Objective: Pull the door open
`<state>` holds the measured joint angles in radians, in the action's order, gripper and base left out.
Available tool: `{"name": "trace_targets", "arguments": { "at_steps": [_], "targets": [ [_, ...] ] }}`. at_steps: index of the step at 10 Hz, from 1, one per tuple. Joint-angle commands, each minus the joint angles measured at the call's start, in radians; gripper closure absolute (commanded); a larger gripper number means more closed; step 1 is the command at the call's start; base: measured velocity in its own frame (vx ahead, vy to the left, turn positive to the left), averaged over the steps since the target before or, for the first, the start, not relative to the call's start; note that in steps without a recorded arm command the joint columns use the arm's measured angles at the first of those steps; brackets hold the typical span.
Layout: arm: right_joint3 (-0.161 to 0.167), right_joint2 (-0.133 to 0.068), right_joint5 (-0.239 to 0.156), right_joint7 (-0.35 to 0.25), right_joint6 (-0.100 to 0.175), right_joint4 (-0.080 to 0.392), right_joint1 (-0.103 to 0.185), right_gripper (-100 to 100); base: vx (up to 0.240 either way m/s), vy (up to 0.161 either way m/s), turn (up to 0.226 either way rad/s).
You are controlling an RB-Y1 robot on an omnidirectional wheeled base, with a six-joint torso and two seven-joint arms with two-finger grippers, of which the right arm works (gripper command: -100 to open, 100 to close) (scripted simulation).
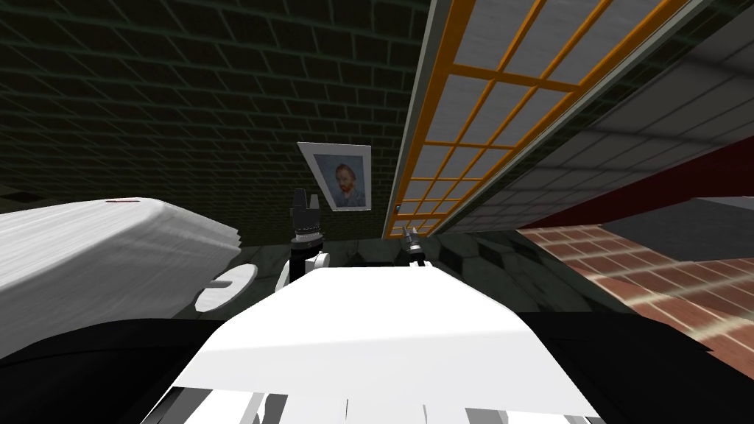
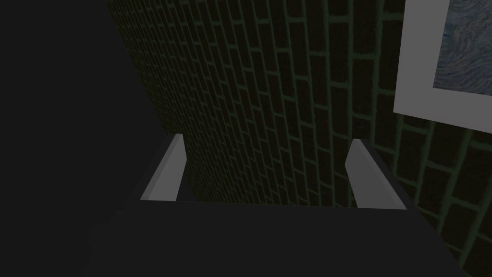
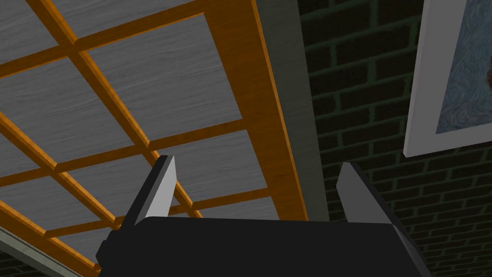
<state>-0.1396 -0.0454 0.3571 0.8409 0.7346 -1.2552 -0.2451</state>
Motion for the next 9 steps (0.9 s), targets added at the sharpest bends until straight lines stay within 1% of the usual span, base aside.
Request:
{"name": "trace_targets", "arguments": {
  "at_steps": [1,6,8,9],
  "targets": [
    [-0.004,0.009,0.010,0.032,0.010,0.028,0.005,-100,0.102,-0.026,0.009],
    [-0.020,0.029,0.034,0.115,0.039,0.116,0.024,-100,0.099,-0.014,0.011],
    [-0.025,0.038,0.043,0.146,0.050,0.148,0.031,-100,0.096,-0.037,0.010],
    [-0.030,0.047,0.051,0.173,0.059,0.176,0.037,-100,0.111,-0.038,0.009]
  ]
}}
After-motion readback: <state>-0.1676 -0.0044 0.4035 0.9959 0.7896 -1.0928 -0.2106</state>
